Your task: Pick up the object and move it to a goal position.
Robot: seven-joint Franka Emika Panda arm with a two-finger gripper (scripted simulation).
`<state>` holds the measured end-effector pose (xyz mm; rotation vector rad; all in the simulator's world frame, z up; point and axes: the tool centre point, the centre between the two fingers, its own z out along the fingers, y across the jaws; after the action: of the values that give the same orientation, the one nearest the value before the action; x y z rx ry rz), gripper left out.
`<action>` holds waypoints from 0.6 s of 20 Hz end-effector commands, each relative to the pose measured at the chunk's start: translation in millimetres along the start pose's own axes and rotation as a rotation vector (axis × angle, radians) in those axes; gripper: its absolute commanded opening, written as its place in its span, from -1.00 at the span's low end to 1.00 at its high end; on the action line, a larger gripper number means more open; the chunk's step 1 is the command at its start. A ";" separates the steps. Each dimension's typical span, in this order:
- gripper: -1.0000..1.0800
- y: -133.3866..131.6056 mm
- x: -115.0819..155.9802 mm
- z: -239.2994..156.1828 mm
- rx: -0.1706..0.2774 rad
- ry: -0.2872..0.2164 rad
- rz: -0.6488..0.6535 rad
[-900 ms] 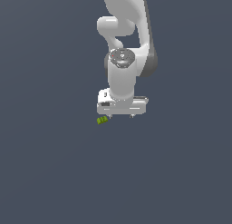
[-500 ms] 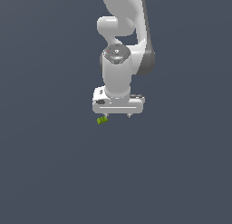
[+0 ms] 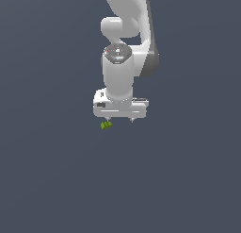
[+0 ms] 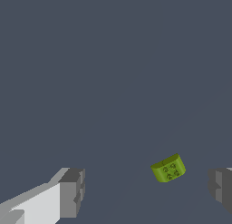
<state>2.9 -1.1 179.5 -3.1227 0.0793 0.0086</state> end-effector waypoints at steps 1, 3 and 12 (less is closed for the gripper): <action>0.92 1.1 -0.7 1.8 0.001 0.000 0.014; 0.92 2.4 -1.7 4.3 0.001 -0.001 0.034; 0.92 13.7 -10.8 25.0 0.007 -0.002 0.201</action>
<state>-6.5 -11.5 158.8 -3.1000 0.3365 0.0131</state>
